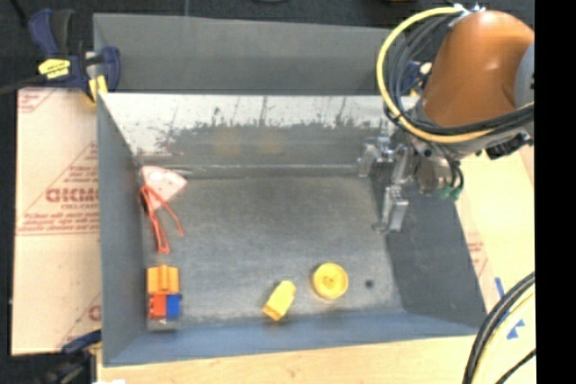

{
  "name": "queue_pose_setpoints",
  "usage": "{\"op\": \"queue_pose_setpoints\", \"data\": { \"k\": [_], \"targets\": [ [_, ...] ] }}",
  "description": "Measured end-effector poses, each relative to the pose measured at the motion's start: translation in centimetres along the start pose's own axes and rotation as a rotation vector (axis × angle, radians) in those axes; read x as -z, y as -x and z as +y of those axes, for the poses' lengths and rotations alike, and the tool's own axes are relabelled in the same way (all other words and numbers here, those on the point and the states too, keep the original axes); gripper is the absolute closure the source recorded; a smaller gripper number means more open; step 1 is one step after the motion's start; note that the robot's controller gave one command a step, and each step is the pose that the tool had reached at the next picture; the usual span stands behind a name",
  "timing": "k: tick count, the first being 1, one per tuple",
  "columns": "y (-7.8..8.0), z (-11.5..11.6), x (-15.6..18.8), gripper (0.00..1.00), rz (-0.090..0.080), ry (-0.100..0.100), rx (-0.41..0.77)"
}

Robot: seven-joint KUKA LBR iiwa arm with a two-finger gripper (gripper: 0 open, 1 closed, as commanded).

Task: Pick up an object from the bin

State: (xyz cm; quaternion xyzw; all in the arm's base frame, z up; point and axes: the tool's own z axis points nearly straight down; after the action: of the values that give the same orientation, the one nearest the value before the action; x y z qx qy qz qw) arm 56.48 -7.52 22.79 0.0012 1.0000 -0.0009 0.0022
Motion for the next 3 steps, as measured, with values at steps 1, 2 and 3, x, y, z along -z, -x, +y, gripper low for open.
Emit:
{"op": "queue_pose_setpoints", "data": {
  "k": [1, 2, 3],
  "targets": [
    [0.0, 0.0, 0.0, 0.00, 0.000, 0.000, 0.001],
    [-3.0, 1.8, -7.9, 0.00, -0.002, 0.000, 0.035],
    [-5.0, 3.1, -9.0, 0.00, 0.005, 0.002, 0.103]
  ]
}}
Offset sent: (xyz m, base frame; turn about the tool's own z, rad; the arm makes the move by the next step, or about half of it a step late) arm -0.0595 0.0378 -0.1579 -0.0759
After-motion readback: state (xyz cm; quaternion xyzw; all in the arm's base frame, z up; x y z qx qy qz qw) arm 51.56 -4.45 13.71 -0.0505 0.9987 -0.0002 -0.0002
